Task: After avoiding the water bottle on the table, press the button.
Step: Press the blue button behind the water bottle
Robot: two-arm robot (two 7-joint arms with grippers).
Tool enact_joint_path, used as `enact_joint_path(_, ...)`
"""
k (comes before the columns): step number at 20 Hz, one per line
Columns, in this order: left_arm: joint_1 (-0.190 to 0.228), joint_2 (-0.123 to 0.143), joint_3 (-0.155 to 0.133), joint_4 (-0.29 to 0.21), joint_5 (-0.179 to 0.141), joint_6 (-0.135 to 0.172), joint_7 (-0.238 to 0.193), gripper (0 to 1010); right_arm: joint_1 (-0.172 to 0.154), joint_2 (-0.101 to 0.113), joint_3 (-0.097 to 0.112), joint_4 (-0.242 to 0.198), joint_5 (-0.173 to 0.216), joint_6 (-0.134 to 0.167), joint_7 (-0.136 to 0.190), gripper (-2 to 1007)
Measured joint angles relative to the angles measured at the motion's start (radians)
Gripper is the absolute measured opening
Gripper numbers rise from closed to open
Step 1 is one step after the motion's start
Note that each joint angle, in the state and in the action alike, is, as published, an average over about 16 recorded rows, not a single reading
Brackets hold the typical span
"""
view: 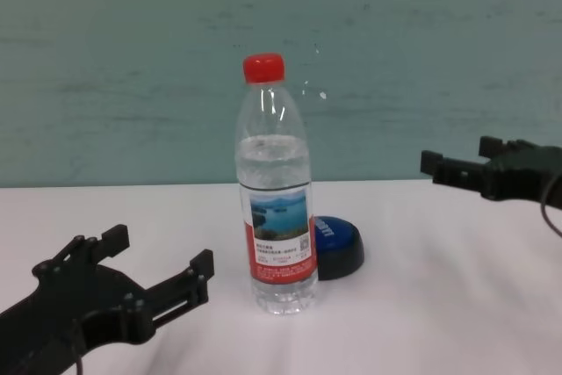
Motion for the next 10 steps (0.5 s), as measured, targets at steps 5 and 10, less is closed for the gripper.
enact_joint_path(5,0.0,0.0,0.0,0.0,0.0,0.0,0.0,1000,0.033,-0.009,-0.015,0.045,-0.008,-0.004,0.006,1004)
enact_joint_path(10,0.0,0.0,0.0,0.0,0.0,0.0,0.0,1000,0.059,-0.017,-0.031,0.082,-0.018,-0.011,0.018,1004)
